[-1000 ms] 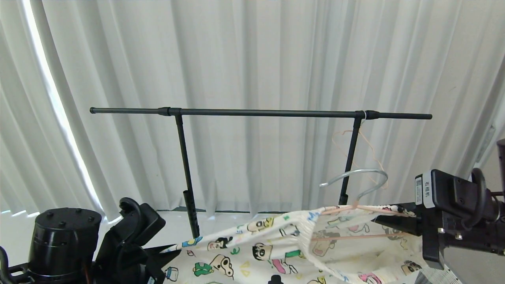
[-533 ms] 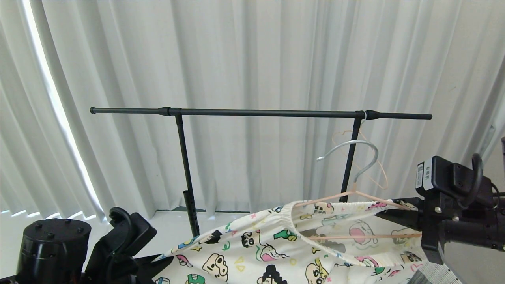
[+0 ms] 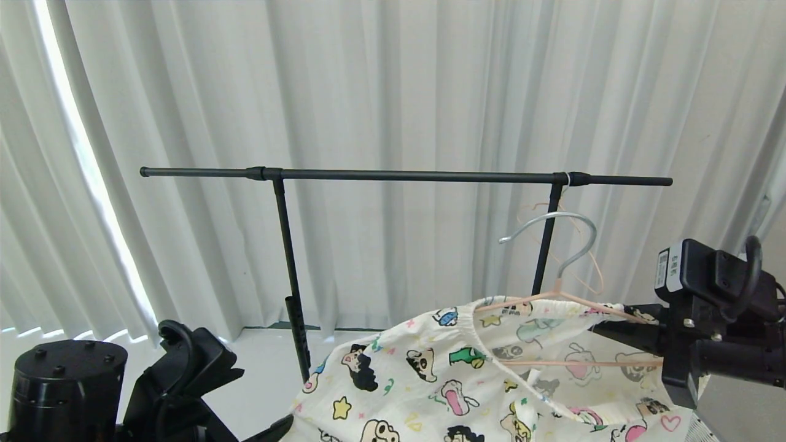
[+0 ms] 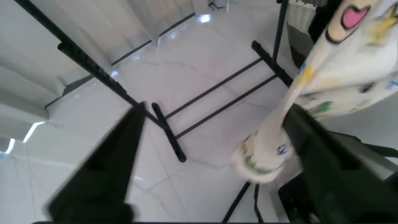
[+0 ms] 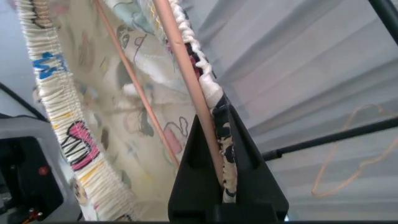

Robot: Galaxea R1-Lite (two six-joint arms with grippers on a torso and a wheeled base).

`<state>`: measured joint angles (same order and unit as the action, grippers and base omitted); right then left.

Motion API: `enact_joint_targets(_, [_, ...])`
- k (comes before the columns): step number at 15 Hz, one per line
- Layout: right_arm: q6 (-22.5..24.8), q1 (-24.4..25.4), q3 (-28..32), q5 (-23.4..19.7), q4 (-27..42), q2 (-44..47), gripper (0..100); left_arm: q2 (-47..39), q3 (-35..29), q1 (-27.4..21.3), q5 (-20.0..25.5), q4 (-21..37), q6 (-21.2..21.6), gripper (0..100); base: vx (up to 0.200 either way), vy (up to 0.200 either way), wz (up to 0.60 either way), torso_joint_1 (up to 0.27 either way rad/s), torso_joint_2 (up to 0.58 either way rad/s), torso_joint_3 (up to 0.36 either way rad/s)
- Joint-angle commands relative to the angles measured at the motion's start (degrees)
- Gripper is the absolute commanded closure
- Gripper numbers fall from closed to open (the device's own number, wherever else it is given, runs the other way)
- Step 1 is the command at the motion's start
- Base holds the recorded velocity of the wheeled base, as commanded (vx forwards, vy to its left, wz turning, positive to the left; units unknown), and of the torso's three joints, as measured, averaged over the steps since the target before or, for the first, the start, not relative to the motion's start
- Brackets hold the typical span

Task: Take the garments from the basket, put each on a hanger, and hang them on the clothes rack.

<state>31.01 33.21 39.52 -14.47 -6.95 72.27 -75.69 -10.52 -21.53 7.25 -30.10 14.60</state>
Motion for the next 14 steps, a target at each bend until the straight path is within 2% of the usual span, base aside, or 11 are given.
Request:
enact_joint_targets(1, [0.01,-1.21,-0.15,1.20,0.27,-0.63,100,0.98,0.24,0.17,-0.05,-0.05,-0.10,0,0.000,0.000,0.00,0.000,0.00,0.000])
enact_joint_targets(3, [0.01,-2.97,0.03,4.98,2.55,-0.72,100,1.95,0.15,0.26,-0.40,-0.05,-2.12,0,0.000,0.000,0.00,0.000,0.00,0.000])
enact_joint_targets(4, [0.01,-3.68,0.12,8.41,4.75,-1.07,100,2.83,-0.20,0.17,-1.54,-0.05,-3.35,0,0.000,0.000,0.00,0.000,0.00,0.000])
enact_joint_targets(6, [-1.75,-5.43,0.03,13.68,8.53,-1.51,100,3.36,-0.64,0.08,-6.02,-0.05,-3.71,0,0.000,0.000,0.00,0.000,0.00,0.000])
enact_joint_targets(10, [-13.08,-5.52,0.56,26.51,17.76,-1.43,100,3.53,-1.17,-0.80,-15.60,-0.05,-3.71,0,0.000,0.000,0.00,0.000,0.00,0.000])
enact_joint_targets(12, [-18.18,-5.96,2.58,28.88,24.00,-0.81,100,2.65,-0.99,-0.88,-22.28,-0.05,-3.71,0,0.000,0.000,0.00,0.000,0.00,0.000])
enact_joint_targets(14, [-24.33,-6.40,4.86,32.40,27.87,1.74,100,2.74,-1.17,-1.41,-25.45,-0.05,-3.27,0,0.000,0.000,0.00,0.000,0.00,0.000])
